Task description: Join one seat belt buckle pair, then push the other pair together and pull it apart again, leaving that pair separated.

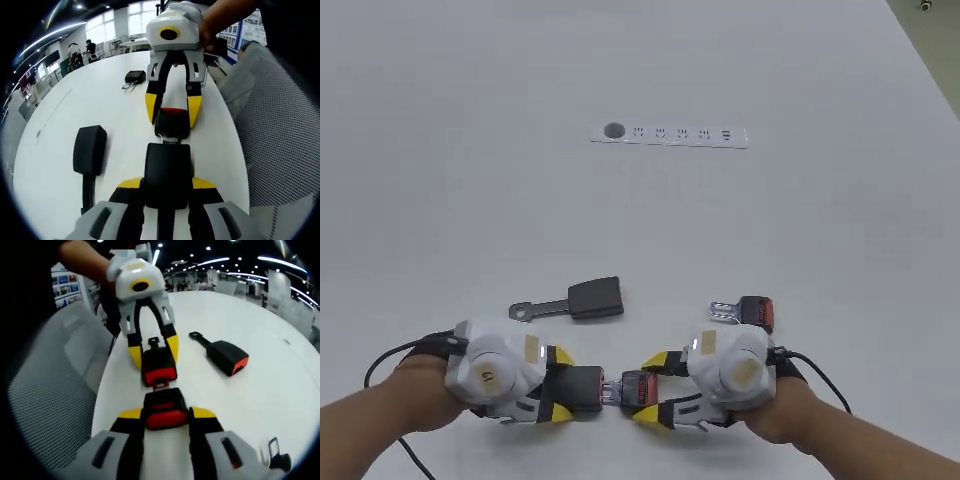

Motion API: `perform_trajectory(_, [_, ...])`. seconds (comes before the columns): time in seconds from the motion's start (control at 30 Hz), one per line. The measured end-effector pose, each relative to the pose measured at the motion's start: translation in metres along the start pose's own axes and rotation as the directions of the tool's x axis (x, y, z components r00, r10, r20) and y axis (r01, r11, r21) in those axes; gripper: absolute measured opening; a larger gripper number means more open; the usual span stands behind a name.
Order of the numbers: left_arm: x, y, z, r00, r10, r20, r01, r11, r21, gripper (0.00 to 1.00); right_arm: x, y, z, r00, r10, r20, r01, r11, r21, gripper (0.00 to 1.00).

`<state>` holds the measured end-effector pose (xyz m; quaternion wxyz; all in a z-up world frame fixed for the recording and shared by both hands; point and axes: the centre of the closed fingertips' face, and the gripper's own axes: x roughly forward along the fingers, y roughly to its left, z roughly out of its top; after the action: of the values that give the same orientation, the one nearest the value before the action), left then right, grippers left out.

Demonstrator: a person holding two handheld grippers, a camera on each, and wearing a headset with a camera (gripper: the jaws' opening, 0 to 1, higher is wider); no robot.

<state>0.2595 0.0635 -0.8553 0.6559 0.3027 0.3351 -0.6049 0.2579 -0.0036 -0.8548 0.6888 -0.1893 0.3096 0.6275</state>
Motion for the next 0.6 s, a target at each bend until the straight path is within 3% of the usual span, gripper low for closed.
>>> perform_trajectory(0.4, [0.001,0.000,-0.001,0.9998,-0.021,-0.004,0.021,1.000,0.023,0.34,0.004,0.000,0.004,0.9994,0.010,-0.034,-0.010,1.000,-0.001,0.34])
perform_trajectory(0.43, [0.001,0.000,-0.001,0.9998,-0.021,-0.004,0.021,0.999,0.026,0.34,0.010,0.004,0.010,0.9998,0.019,-0.005,-0.019,0.999,0.030,0.34])
perform_trajectory(0.5, [0.001,0.001,-0.002,0.9997,-0.022,-0.007,0.022,0.999,0.029,0.34,0.017,0.007,0.017,0.9999,0.008,-0.008,-0.008,1.000,0.017,0.34])
perform_trajectory(0.53, [0.001,0.000,-0.002,0.9996,-0.029,-0.008,0.029,0.999,0.028,0.34,0.014,0.002,0.011,0.9987,-0.011,-0.049,0.011,1.000,-0.016,0.34])
perform_trajectory(0.6, [0.001,0.000,-0.002,0.9996,-0.027,-0.004,0.028,0.999,0.028,0.34,0.015,0.004,0.011,0.9996,0.001,-0.027,0.000,1.000,0.014,0.34])
